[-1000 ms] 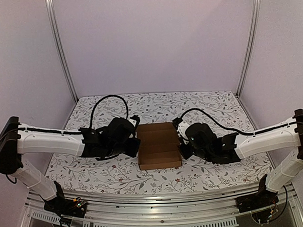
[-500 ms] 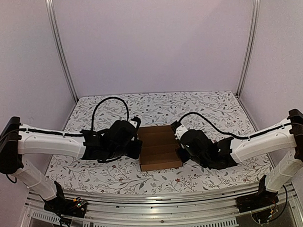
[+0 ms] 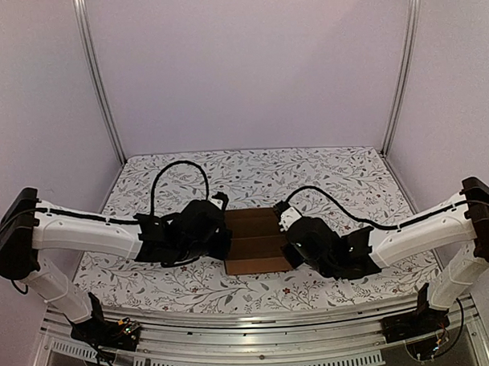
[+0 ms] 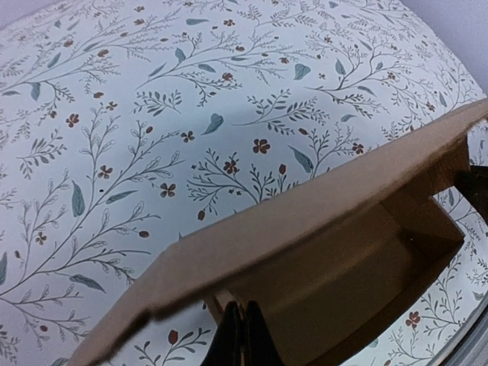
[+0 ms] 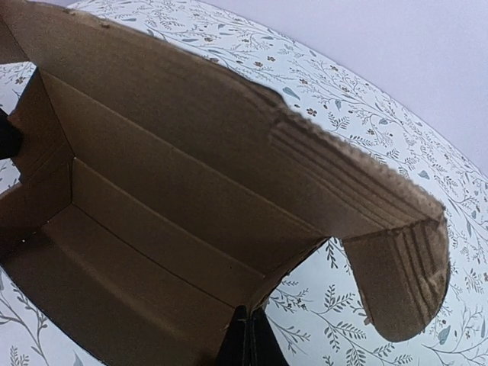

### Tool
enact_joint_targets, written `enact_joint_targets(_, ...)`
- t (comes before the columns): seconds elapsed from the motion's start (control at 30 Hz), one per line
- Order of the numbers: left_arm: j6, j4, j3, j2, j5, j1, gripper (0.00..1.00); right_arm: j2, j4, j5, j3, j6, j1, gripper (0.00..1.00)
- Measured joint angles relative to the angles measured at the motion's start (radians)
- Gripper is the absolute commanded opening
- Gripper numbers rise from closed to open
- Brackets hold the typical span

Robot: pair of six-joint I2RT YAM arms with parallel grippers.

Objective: Fold the paper box

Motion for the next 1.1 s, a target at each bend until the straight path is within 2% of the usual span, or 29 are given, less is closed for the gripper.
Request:
enact_joint_targets(0.5, -0.047, 0.02, -0.042, 0.006, -0.029, -0.042, 0.0, -0.001, -0.001, 0.027, -0.027, 0.027, 0.033, 0.01)
enact_joint_targets(0.73, -0.054, 0.013, -0.042, 0.006, -0.052, -0.064, 0.0, -0.038, -0.02, 0.021, -0.043, 0.042, 0.042, 0.25)
enact_joint_targets(1.1, -0.055, 0.0, -0.039, 0.01, -0.086, -0.098, 0.0, -0.203, -0.068, -0.01, -0.069, 0.068, 0.052, 0.4)
